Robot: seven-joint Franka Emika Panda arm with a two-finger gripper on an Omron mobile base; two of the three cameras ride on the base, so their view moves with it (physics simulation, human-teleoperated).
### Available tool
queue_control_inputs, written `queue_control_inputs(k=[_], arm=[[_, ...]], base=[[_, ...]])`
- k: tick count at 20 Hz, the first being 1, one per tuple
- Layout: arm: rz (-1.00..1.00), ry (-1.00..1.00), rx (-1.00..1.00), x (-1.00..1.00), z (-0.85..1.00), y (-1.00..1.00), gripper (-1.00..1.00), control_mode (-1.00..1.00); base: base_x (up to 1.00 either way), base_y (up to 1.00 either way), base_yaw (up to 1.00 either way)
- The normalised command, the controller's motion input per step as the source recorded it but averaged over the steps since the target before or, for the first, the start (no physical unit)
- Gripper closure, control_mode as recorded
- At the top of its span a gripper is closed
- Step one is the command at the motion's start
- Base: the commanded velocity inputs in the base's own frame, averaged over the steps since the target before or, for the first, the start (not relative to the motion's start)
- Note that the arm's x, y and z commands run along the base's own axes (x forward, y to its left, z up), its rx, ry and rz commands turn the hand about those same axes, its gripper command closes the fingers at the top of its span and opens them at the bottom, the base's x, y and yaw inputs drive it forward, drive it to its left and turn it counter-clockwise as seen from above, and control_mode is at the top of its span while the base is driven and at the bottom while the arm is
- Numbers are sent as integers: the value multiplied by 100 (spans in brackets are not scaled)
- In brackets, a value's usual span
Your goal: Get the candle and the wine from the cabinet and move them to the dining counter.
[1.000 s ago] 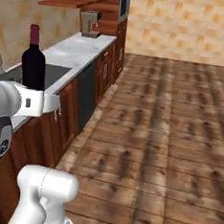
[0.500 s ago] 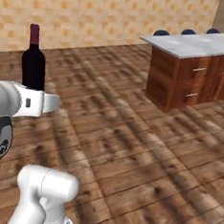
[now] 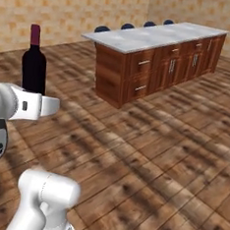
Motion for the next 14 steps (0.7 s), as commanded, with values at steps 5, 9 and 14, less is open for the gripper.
queue_control_inputs(k=[5, 9, 14], arm=[[0, 0, 0, 0, 0, 0, 100, 100], [0, 0, 0, 0, 0, 0, 100, 100], [0, 0, 0, 0, 0, 0, 100, 100]], base=[[94, 13, -2], [94, 12, -2], [94, 15, 0]])
